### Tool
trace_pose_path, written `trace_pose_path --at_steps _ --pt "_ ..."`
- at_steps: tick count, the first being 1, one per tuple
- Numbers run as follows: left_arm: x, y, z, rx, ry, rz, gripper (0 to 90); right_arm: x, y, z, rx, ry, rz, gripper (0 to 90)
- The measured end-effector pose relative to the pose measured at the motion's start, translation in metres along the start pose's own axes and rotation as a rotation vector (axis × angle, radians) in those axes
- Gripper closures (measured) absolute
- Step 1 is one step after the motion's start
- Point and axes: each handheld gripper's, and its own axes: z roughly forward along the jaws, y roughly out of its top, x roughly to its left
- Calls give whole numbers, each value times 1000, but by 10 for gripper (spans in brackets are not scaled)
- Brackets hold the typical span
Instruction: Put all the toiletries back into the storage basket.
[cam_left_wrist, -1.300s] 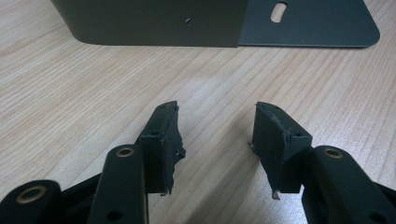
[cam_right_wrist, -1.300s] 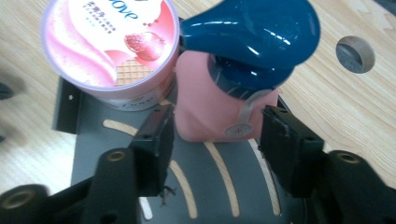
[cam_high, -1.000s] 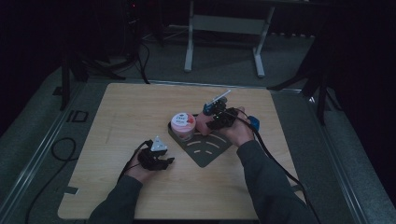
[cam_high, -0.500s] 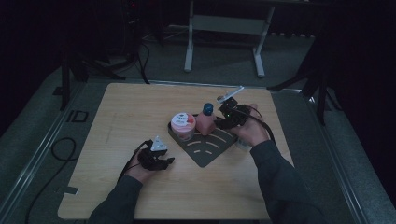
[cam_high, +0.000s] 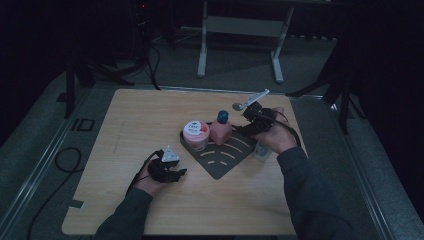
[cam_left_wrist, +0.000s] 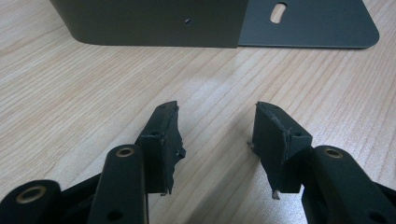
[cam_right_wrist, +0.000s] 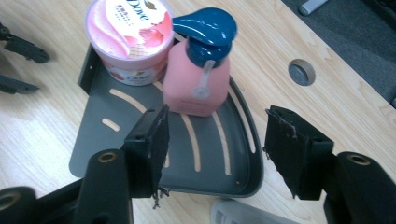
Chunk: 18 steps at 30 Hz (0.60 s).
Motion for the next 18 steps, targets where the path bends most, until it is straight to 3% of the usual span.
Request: trace_pose_path --at_steps 9,18 --pt "0 0 0 0 0 -1 505 -12 -5 -6 -18 3 21 284" --pt "0 0 0 -1 0 -1 505 -34 -13 -16 7 -64 71 296"
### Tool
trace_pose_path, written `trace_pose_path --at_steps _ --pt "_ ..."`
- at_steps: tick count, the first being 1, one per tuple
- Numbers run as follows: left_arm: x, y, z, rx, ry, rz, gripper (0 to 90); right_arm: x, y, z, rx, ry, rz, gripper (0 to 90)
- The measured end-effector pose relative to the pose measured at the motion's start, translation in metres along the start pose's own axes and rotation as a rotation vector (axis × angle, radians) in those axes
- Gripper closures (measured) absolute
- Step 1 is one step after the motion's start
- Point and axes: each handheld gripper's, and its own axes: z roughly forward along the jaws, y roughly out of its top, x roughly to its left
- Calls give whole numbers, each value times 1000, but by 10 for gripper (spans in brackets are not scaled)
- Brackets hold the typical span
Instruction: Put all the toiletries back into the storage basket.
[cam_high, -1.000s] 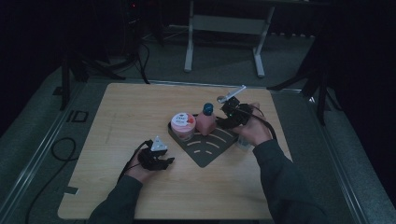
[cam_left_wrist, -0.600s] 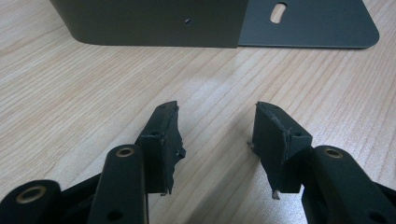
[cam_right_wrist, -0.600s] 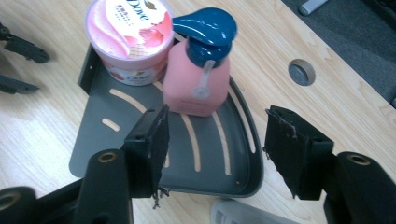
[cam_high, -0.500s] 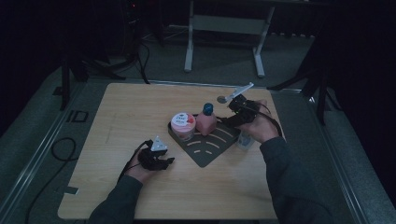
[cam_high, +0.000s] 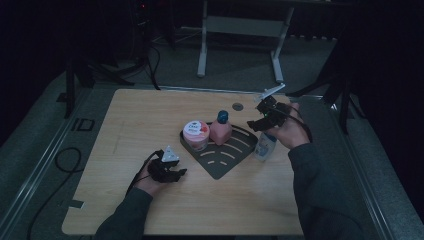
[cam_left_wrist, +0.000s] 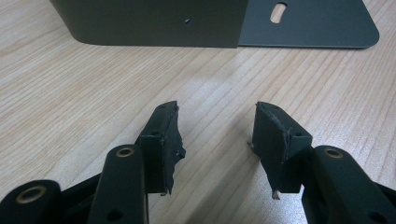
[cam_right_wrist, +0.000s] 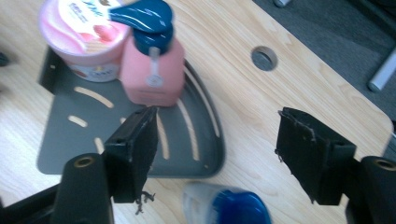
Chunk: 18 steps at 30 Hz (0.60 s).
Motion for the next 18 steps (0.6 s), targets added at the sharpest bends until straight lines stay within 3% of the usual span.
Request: trace_pose_path --at_steps 8,18 --pt "0 0 0 0 -1 0 505 -11 -10 2 45 -1 13 313" --pt "0 0 0 -1 -1 -1 504 -17 -22 11 83 32 24 313"
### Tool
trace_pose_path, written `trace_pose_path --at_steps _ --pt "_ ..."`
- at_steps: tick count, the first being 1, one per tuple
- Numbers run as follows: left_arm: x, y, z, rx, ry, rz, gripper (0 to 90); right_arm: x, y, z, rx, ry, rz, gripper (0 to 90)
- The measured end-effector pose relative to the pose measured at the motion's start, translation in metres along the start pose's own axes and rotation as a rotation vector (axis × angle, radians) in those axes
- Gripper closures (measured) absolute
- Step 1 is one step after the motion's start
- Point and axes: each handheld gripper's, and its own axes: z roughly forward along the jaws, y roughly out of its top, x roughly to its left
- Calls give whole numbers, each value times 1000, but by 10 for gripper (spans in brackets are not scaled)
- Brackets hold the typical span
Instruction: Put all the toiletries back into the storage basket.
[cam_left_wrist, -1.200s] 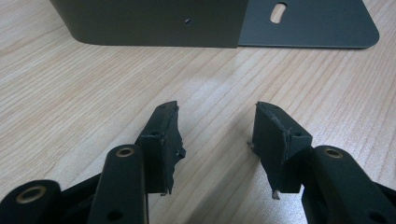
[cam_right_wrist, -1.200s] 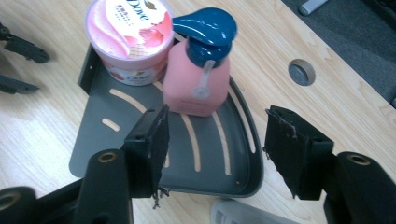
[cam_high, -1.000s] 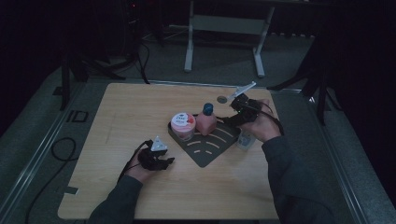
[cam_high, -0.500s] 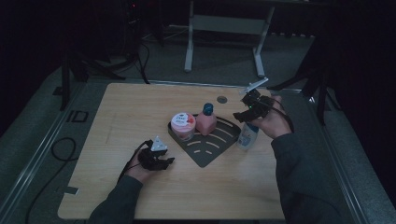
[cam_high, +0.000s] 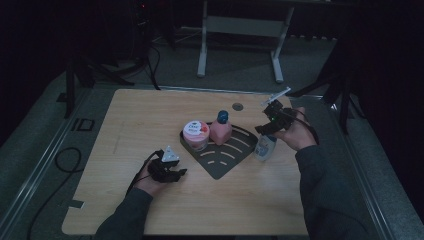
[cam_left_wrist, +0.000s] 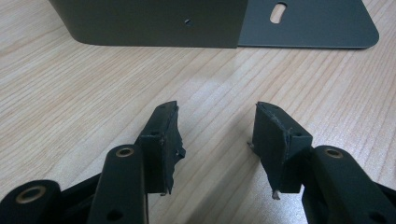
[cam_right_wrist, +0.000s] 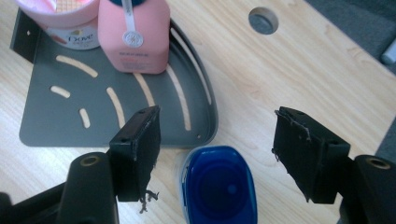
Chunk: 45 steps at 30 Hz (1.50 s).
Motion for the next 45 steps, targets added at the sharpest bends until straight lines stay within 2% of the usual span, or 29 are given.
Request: trace_pose_path --at_steps 9,19,45 --pt "0 0 0 -2 0 -1 504 -3 -9 8 39 19 12 313" --pt "0 0 0 -2 -1 -1 503 -5 -13 14 82 42 13 353" --pt "0 0 0 -1 0 -1 503 -3 -15 38 215 62 -34 396"
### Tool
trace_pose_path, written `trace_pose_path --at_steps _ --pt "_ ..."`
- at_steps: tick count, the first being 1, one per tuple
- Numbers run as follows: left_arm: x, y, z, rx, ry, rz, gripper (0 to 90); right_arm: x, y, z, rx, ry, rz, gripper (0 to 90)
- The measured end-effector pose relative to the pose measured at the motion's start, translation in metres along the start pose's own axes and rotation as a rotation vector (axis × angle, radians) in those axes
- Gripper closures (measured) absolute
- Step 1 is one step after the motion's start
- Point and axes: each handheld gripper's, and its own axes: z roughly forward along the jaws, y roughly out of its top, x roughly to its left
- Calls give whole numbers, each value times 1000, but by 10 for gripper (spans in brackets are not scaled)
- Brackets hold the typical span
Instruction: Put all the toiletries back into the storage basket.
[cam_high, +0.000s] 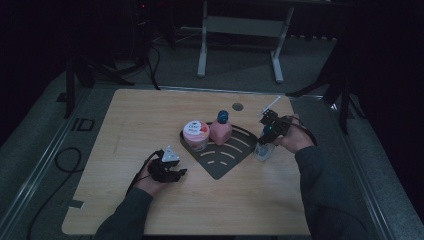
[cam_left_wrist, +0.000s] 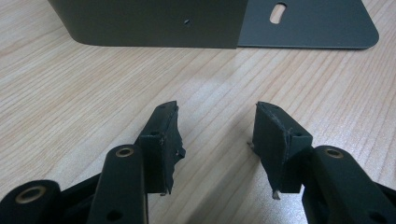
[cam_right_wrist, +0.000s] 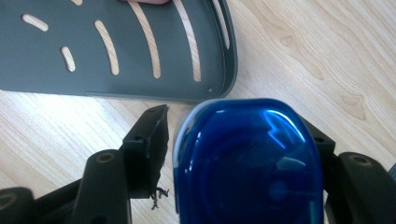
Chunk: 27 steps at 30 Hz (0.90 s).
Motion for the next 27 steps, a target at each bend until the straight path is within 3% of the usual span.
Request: trace_pose_path --at_steps 27 --pt "0 0 0 1 1 1 504 -2 -1 11 74 33 -3 452"
